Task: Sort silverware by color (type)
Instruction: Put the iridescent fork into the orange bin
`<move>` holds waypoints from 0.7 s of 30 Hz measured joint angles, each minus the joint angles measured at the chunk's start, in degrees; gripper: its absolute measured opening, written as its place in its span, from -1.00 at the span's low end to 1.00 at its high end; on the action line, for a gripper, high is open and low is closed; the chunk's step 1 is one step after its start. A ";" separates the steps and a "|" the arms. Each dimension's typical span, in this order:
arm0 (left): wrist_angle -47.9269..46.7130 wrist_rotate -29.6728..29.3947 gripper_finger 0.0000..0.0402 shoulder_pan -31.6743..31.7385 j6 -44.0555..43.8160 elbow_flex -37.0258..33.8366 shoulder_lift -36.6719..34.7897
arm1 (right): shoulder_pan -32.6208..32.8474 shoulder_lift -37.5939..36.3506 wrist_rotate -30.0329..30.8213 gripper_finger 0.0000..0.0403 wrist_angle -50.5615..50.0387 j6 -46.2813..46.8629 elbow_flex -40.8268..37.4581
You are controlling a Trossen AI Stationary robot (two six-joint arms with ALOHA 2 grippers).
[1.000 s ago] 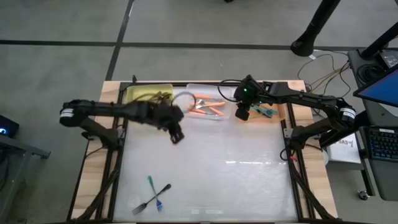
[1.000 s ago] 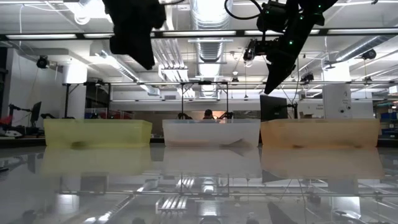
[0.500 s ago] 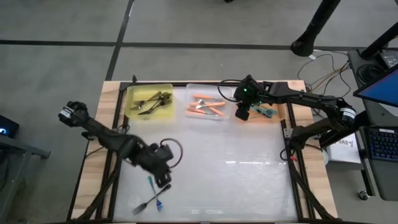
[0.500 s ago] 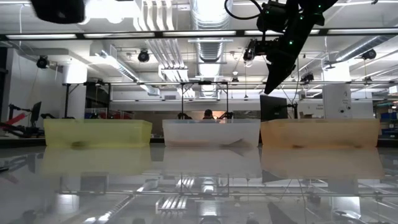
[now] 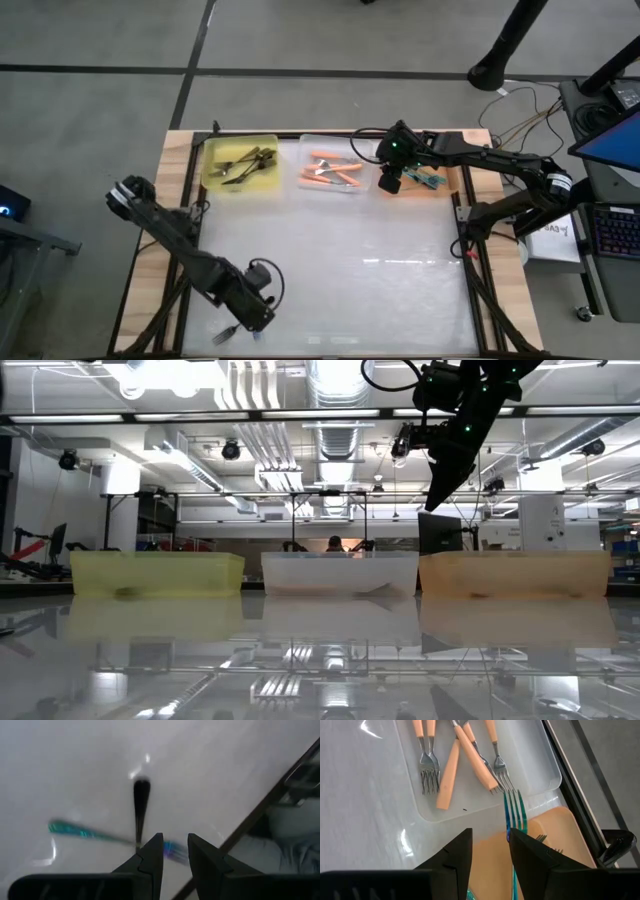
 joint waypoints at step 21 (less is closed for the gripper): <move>1.85 9.45 -0.65 -7.72 -1.15 3.56 13.73 | 0.00 0.00 0.00 -0.40 0.00 0.00 0.00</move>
